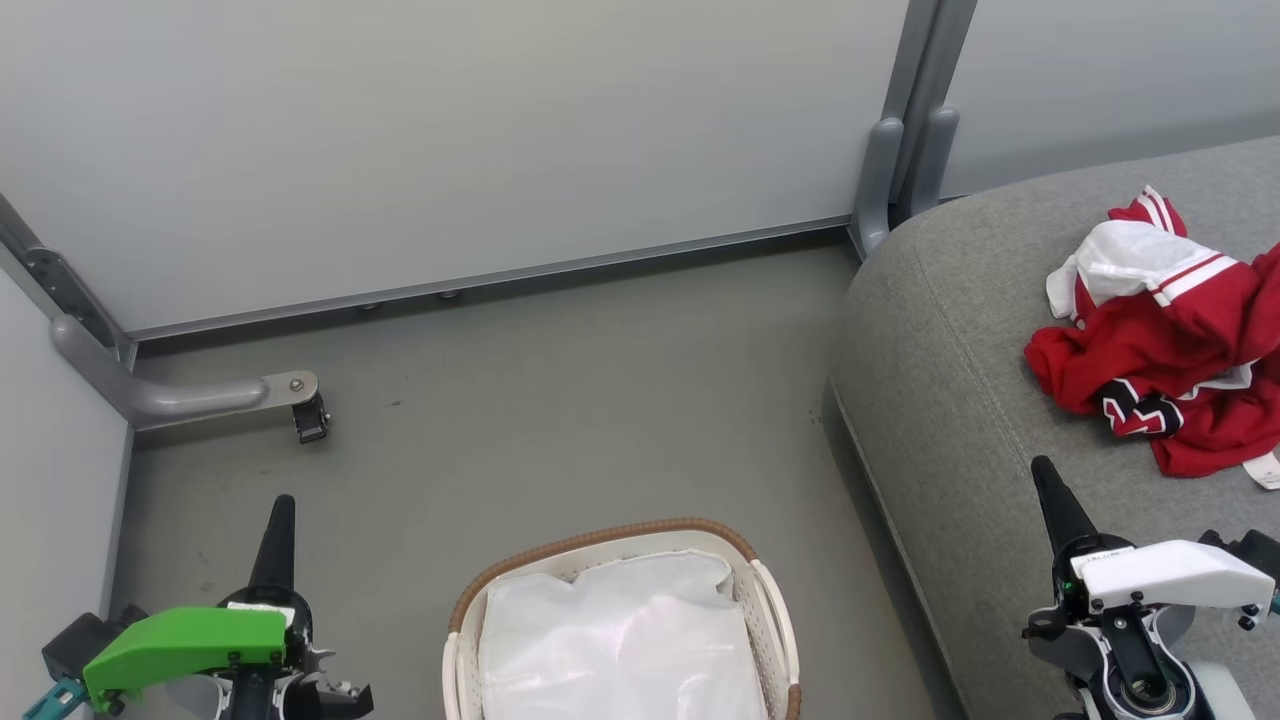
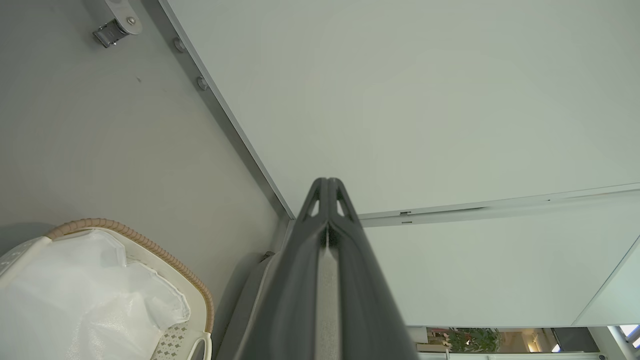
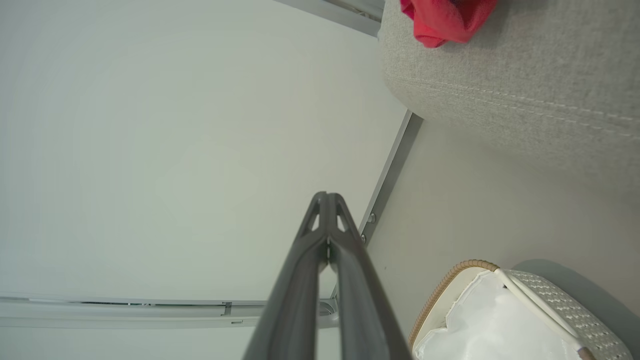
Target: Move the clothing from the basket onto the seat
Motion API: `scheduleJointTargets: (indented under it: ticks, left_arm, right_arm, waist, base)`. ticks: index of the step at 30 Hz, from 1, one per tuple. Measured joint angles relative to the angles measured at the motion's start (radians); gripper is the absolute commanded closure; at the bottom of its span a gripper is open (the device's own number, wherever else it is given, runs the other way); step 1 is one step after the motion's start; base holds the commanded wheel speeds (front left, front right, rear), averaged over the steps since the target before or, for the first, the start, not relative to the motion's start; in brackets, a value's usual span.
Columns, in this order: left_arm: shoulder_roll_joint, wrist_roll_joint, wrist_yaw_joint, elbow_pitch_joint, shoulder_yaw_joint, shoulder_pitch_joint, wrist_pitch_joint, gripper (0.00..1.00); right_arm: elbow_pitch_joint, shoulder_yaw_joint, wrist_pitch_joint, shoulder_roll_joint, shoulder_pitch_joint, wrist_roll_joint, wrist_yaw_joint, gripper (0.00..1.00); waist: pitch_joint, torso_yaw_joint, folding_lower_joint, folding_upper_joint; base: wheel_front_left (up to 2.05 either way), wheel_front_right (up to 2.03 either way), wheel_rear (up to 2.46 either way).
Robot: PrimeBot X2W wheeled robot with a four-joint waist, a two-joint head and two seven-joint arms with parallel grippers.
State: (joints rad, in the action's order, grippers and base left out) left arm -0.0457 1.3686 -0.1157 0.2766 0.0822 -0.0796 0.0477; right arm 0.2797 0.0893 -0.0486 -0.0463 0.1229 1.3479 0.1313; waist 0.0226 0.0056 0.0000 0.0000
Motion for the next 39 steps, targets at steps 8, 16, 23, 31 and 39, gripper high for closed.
scheduleJointTargets:
  ticks: [8, 16, 23, 31, 39]
  left_arm:
    - [0.000, 0.062, -0.004, -0.008, 0.009, -0.004, 0.017, 1.00]
    - [-0.001, 0.120, -0.007, -0.015, 0.015, -0.014, 0.034, 1.00]
    - [-0.001, 0.165, -0.008, -0.020, 0.020, -0.016, 0.048, 1.00]
    - [-0.001, 0.215, -0.012, -0.027, 0.027, -0.020, 0.058, 1.00]
    - [-0.001, 0.243, -0.012, -0.031, 0.032, -0.023, 0.067, 1.00]
  right_arm:
    - [-0.009, 0.006, -0.017, 0.000, -0.002, 0.067, 0.000, 1.00]
    - [-0.016, 0.012, -0.032, 0.000, -0.005, 0.130, 0.000, 1.00]
    - [-0.023, 0.017, -0.045, -0.001, -0.006, 0.180, -0.001, 1.00]
    - [-0.031, 0.022, -0.059, -0.001, -0.009, 0.234, -0.001, 1.00]
    - [-0.034, 0.025, -0.066, -0.001, -0.009, 0.263, 0.000, 1.00]
  waist:
    - [-0.005, -0.001, 0.0000, 0.0000]
    - [-0.009, -0.003, 0.0000, 0.0000]
    - [-0.013, -0.004, 0.0000, 0.0000]
    - [-0.017, -0.005, 0.0000, 0.0000]
    - [-0.019, -0.006, 0.0000, 0.0000]
  base:
    - [0.00, 0.00, 0.00]
    - [0.00, 0.00, 0.00]
    - [0.00, 0.00, 0.00]
    - [0.00, 0.00, 0.00]
    - [0.00, 0.00, 0.00]
